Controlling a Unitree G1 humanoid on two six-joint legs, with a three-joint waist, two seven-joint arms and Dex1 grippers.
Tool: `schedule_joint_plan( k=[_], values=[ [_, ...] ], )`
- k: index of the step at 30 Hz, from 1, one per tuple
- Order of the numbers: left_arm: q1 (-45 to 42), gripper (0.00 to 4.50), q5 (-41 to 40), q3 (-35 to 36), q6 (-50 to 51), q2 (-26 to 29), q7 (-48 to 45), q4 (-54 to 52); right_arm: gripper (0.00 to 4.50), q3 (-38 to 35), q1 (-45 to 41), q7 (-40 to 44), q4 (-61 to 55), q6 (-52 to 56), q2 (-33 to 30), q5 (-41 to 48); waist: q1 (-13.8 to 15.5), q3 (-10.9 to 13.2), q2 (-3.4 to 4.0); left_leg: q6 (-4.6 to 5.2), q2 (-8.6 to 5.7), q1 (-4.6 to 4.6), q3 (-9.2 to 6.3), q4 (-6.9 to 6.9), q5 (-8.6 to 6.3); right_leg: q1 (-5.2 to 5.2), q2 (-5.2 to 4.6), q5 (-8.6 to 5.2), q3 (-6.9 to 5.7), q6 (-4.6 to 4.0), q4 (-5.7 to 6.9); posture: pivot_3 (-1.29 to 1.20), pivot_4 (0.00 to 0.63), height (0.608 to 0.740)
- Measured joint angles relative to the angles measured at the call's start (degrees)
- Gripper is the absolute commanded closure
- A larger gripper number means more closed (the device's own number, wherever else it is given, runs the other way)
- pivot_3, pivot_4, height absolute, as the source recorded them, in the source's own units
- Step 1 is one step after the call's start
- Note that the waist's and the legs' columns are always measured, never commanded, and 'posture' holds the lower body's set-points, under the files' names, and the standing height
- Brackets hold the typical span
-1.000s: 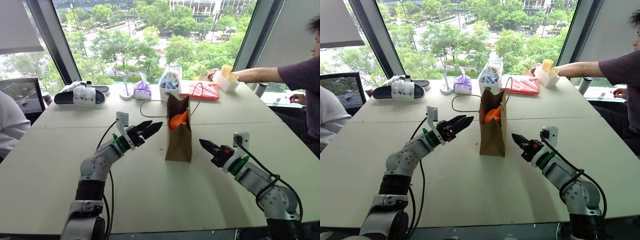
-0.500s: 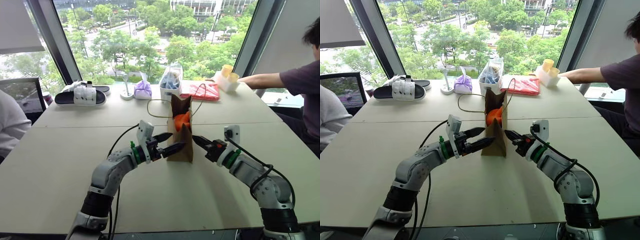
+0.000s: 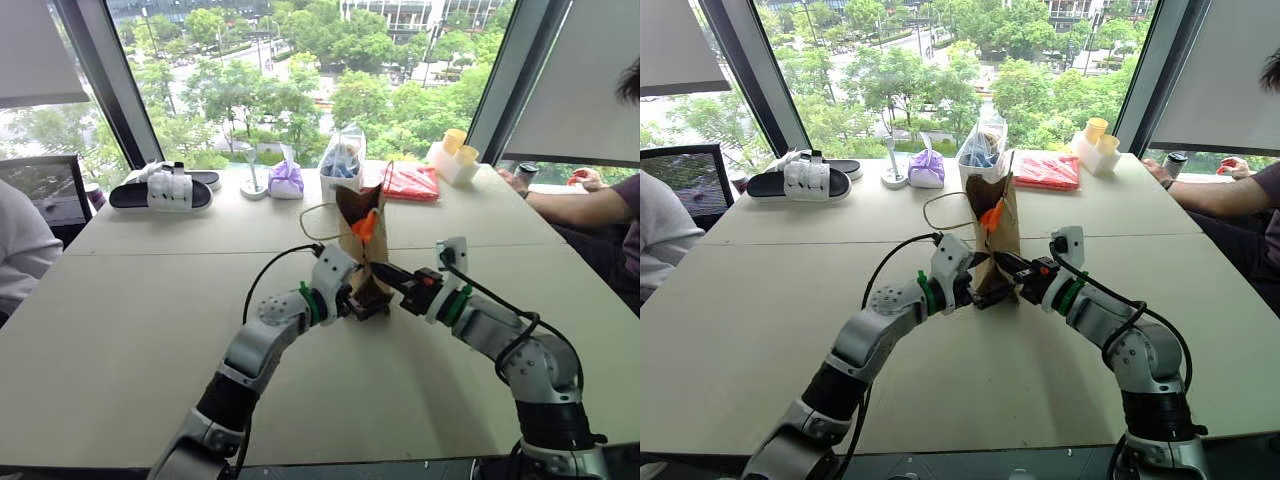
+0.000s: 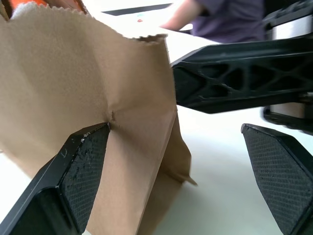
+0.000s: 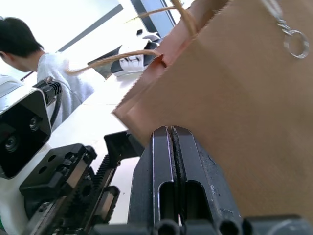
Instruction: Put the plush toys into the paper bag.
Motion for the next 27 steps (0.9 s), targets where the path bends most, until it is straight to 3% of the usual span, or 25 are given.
schedule_joint_plan(
  k=[7,10,16,18,27],
  values=[
    [0.0,0.06,4.0,-1.3,-2.2,-2.2,2.2,1.0,4.49,0.2,-0.7,0.6,2.0,-0.1,0.9,-1.7,0.0,0.0,0.0,0.0,0.0,0.0,0.0,0.0,0.0,0.0,0.0,0.0,0.0,0.0,0.0,0.0,0.15,0.74],
    [0.0,0.83,5.5,-1.7,-2.9,-2.7,2.9,1.8,4.5,0.2,-0.7,0.7,2.1,-0.1,1.1,-2.1,0.0,0.0,0.0,0.0,-0.01,0.0,0.0,0.01,0.0,0.0,0.0,0.0,0.0,0.0,0.0,0.0,0.15,0.74],
    [-0.1,3.75,7.6,-1.5,-3.5,-3.1,4.9,3.2,4.5,-0.2,-0.4,0.7,2.0,-0.1,1.1,-2.4,0.0,0.0,0.0,0.0,-0.01,0.0,0.0,0.01,0.0,0.0,0.0,0.0,0.0,0.01,0.01,0.0,0.15,0.74],
    [-0.1,4.47,8.0,-1.5,-3.5,-3.4,5.2,3.5,4.5,-0.6,0.1,0.7,1.8,0.0,1.2,-2.2,0.1,0.0,0.0,0.0,-0.01,0.0,-0.01,0.01,0.0,0.01,0.0,0.0,0.0,0.01,0.01,0.0,0.15,0.74],
    [-2.1,4.47,7.7,-0.7,-8.5,-4.1,4.0,8.0,4.5,-11.7,8.7,-0.7,-6.5,3.2,1.4,10.7,0.9,0.0,0.0,0.0,-0.01,-0.02,0.0,0.01,0.0,0.0,0.0,0.0,-0.01,0.01,-0.02,0.0,0.15,0.74]
  ],
)
